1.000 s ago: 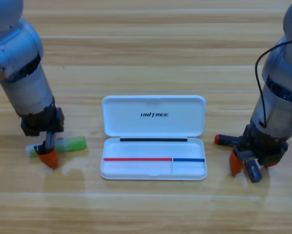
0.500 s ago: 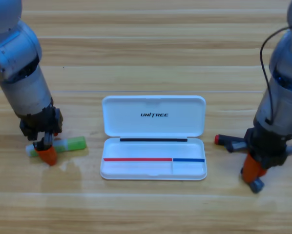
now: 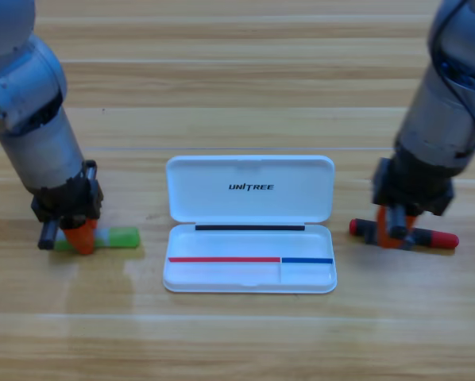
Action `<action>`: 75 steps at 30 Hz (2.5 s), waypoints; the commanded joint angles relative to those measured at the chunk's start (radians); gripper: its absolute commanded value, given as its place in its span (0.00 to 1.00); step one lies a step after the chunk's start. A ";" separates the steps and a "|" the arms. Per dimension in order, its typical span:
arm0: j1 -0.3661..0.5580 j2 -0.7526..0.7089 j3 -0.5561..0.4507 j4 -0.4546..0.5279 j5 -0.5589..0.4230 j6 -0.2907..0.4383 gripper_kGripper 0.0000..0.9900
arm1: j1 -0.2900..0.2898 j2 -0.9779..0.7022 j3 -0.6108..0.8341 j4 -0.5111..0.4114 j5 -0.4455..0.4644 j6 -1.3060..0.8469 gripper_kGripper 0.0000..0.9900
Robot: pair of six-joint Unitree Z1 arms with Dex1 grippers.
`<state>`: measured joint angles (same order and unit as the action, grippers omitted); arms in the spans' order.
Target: Clean up eraser and pencils
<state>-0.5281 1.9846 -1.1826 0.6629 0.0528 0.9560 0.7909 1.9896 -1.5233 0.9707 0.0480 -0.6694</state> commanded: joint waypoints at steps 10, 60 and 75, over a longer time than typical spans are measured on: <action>-0.041 -0.199 -0.189 0.297 0.010 -0.022 0.00 | 0.123 0.184 -0.141 0.011 0.016 -0.056 0.00; -0.251 -0.092 -0.293 0.374 0.025 -0.166 0.00 | 0.034 -0.055 -0.020 0.089 -0.145 -0.108 0.79; -0.320 0.178 -0.500 0.451 -0.114 -0.151 0.00 | -0.145 0.204 -0.090 0.002 -0.151 -0.231 0.79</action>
<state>-0.8328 2.0582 -1.6253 1.0772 -0.0389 0.7901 0.6994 2.0858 -1.5887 0.9868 -0.0958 -0.8901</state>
